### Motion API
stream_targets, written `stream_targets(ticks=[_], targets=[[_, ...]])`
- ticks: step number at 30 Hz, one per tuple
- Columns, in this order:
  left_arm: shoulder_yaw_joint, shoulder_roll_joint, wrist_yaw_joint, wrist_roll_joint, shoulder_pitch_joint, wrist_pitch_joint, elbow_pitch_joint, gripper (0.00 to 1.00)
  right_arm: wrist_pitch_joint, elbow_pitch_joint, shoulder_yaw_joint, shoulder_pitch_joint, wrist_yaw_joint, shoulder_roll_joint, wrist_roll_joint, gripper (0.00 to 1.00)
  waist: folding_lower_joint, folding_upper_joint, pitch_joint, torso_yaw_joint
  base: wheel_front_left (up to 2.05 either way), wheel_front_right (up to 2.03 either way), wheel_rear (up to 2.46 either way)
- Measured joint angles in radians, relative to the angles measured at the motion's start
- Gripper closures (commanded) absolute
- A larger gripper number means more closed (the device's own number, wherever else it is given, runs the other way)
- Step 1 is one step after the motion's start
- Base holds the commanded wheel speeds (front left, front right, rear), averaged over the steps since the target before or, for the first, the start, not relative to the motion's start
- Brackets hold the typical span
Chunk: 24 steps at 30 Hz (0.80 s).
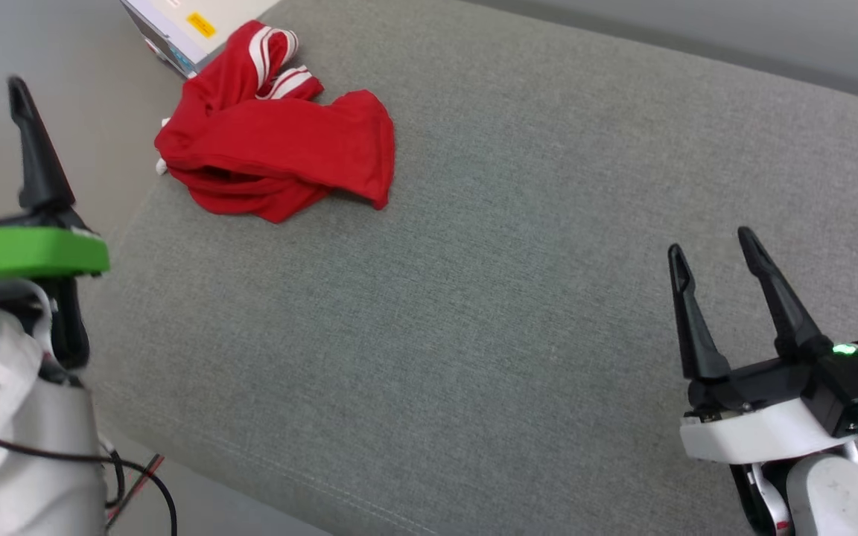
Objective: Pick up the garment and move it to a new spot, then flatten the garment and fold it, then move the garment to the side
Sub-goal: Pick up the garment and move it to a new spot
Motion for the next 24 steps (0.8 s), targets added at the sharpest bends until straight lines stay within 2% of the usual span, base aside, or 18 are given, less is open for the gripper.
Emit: stream_targets(ticks=[3,6,10,12,16,24], targets=[[-0.032,0.055,-0.005,-0.043,-0.11,0.0,0.07,0.0,0.0,-0.021,0.002,-0.029,0.0,-0.015,-0.002,0.0,0.0,0.0,0.044,-0.014,0.0,0.0,0.0],[-0.107,0.12,-0.007,-0.104,-0.201,0.023,0.125,0.0,0.0,-0.044,0.007,-0.055,0.0,-0.029,-0.009,0.0,0.0,0.0,0.089,-0.026,0.0,0.0,0.0],[-0.213,0.208,-0.007,-0.221,-0.321,0.123,0.184,0.0,0.0,-0.068,0.014,-0.087,0.0,-0.05,-0.018,0.0,0.0001,0.0,0.151,-0.04,0.0,0.0,0.0],[-0.265,0.254,-0.007,-0.28,-0.369,0.213,0.22,0.0,0.0,-0.081,0.017,-0.099,0.0,-0.059,-0.02,0.0,0.0001,0.0,0.181,-0.048,0.0,0.0,0.0],[-0.365,0.31,-0.007,-0.382,-0.438,0.377,0.27,0.0,0.0,-0.099,0.015,-0.115,0.0,-0.07,-0.025,0.0,0.0002,0.0,0.233,-0.062,0.0,0.0,0.0],[-0.547,0.382,-0.007,-0.534,-0.532,0.732,0.374,0.0,0.0,-0.119,0.014,-0.141,0.0,-0.089,-0.027,0.0,0.0001,0.0,0.313,-0.088,0.0,0.0,0.0]])
